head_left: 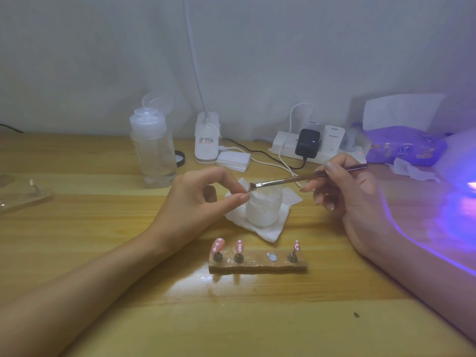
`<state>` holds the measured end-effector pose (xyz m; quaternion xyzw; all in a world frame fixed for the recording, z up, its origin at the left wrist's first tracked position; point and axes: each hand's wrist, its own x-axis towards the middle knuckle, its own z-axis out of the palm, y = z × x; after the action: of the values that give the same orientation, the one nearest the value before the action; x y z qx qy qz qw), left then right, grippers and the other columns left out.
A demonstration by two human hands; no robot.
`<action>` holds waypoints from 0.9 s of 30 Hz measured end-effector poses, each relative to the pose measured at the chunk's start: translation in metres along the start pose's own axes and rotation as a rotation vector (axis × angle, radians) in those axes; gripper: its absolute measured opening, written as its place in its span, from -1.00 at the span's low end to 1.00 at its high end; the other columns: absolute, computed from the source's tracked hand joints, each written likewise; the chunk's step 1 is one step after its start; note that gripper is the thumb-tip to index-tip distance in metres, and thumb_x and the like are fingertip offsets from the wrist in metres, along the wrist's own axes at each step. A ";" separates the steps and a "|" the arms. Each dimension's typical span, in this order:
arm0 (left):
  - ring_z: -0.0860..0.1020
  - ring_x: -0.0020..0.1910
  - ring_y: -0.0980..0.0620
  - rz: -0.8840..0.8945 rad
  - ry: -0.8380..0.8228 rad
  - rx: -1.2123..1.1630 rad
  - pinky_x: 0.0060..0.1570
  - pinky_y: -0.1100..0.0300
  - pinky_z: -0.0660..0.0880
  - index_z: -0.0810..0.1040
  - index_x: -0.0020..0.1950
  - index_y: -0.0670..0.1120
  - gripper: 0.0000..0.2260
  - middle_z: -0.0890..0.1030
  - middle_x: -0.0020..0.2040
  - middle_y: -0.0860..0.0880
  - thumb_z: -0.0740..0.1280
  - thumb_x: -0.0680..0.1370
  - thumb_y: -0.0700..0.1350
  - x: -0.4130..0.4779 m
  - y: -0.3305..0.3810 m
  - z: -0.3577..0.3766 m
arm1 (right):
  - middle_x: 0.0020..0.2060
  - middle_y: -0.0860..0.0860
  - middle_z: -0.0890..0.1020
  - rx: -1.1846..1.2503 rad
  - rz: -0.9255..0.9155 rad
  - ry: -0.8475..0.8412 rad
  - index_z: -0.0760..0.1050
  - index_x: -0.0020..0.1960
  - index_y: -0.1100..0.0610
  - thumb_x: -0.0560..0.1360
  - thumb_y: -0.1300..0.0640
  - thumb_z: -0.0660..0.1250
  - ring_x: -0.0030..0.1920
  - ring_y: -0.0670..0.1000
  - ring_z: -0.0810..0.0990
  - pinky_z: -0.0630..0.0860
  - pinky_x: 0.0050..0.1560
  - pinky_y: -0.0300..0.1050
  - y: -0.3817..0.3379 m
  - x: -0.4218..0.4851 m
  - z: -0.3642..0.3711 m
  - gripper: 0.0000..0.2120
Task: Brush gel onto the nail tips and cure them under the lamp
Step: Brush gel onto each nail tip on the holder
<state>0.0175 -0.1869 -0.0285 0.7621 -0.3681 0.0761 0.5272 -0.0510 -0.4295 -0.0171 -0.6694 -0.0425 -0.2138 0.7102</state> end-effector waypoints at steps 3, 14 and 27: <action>0.31 -0.51 0.17 0.007 -0.002 0.003 -0.44 0.41 0.25 0.65 -0.17 -0.05 -0.93 0.60 -0.27 0.21 0.50 0.48 -0.11 0.000 0.001 0.000 | -0.31 0.11 0.70 -0.023 0.016 0.000 0.46 -0.21 0.03 0.57 0.05 0.25 -0.46 -0.05 0.51 0.33 -0.48 -0.32 0.002 0.000 -0.001 -0.81; 0.27 -0.52 0.18 0.059 0.013 0.084 -0.44 0.42 0.21 0.61 -0.18 -0.01 -0.91 0.47 -0.45 0.29 0.49 0.49 -0.09 -0.001 0.001 0.001 | -0.46 0.08 0.59 -0.016 0.012 0.067 0.40 -0.28 -0.02 0.65 0.16 0.20 -0.54 -0.04 0.41 0.18 -0.54 -0.26 -0.005 0.003 -0.009 -0.68; 0.36 -0.46 0.12 0.077 0.030 0.142 -0.37 0.32 0.32 0.59 -0.15 0.07 -0.90 0.54 -0.24 0.24 0.39 0.48 0.08 0.000 -0.003 0.001 | -0.38 0.12 0.62 -0.127 -0.114 -0.189 0.47 -0.14 0.02 0.54 0.23 0.19 -0.47 0.05 0.55 0.39 -0.55 -0.27 -0.026 0.019 -0.028 -0.83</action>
<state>0.0194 -0.1875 -0.0311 0.7816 -0.3829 0.1336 0.4740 -0.0492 -0.4618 0.0106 -0.7266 -0.1337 -0.1921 0.6460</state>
